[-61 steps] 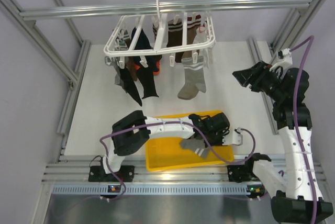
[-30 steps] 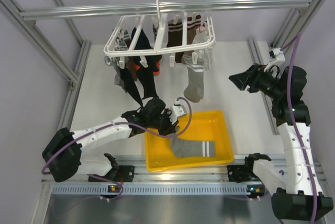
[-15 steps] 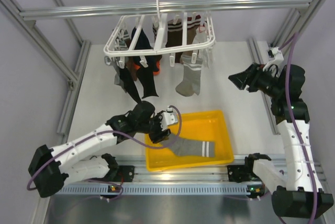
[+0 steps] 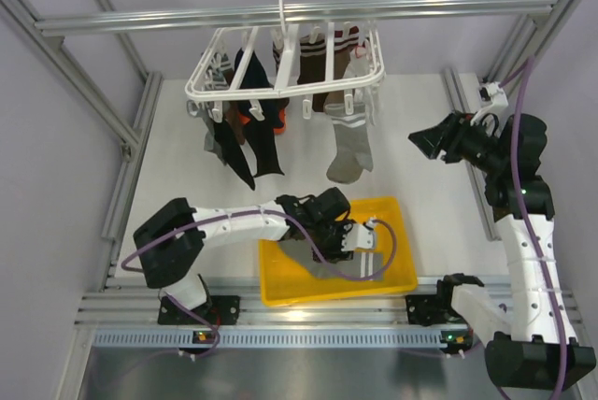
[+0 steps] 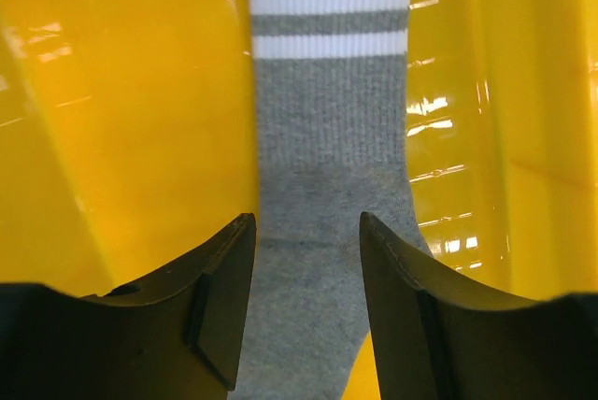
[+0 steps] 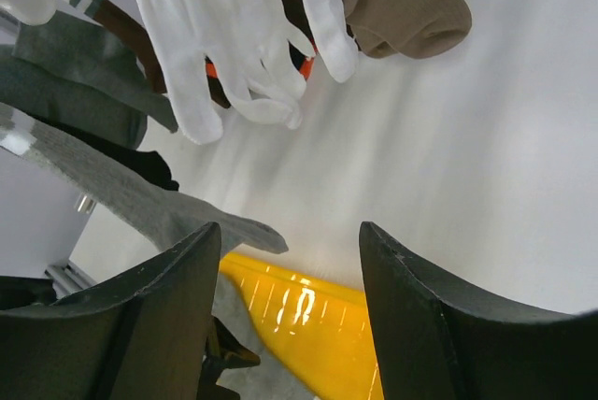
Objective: Clip the socks to the hanger
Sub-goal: Adjust the sock in the bin.
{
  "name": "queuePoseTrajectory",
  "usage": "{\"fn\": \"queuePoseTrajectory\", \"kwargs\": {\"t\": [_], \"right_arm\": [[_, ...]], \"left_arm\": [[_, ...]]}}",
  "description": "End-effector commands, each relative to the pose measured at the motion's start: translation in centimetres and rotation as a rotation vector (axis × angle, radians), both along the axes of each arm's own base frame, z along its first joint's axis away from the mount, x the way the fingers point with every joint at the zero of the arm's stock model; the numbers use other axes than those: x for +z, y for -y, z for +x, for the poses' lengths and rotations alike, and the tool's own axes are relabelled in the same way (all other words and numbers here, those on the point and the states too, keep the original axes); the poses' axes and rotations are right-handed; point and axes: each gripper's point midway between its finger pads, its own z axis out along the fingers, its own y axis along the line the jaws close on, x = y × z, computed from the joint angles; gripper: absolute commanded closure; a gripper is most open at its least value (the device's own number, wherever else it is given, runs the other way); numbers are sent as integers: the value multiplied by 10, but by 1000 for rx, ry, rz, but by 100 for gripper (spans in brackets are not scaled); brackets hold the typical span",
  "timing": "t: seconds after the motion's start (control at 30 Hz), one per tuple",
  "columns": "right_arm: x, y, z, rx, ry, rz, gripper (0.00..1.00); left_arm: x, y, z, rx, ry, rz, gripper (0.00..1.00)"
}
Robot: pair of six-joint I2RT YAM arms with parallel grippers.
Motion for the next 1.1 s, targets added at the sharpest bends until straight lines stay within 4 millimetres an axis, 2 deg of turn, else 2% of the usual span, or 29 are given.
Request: {"fn": "queuePoseTrajectory", "kwargs": {"t": [0.0,0.07,0.17,0.23,0.43,0.53,0.8,0.87,0.93,1.03,1.07], "right_arm": [[29,4,1,-5,91,-27,40],[28,4,2,-2,91,-26,40],[25,4,3,-7,82,-17,40],[23,4,5,-7,78,-18,40],[26,6,3,-9,96,-46,40],[24,7,1,-10,93,-48,40],[26,5,-1,-2,101,-44,40],[25,4,-2,7,101,-42,40],[26,2,-3,18,107,-41,40],[29,-3,-8,52,123,-34,40],[32,-5,-10,68,139,-32,41]], "left_arm": [[-9,3,-12,-129,61,56,48],[-22,3,-13,-141,92,86,49],[-39,3,-5,-93,101,156,58],[-46,-1,2,-42,93,203,68],[-54,-31,11,43,113,285,70],[-51,-43,5,82,78,315,70],[-33,-62,7,214,87,333,70],[-29,-68,11,239,111,339,68],[-22,-67,14,265,111,313,62],[9,-53,14,288,90,198,57],[32,-43,16,291,90,128,54]]}}
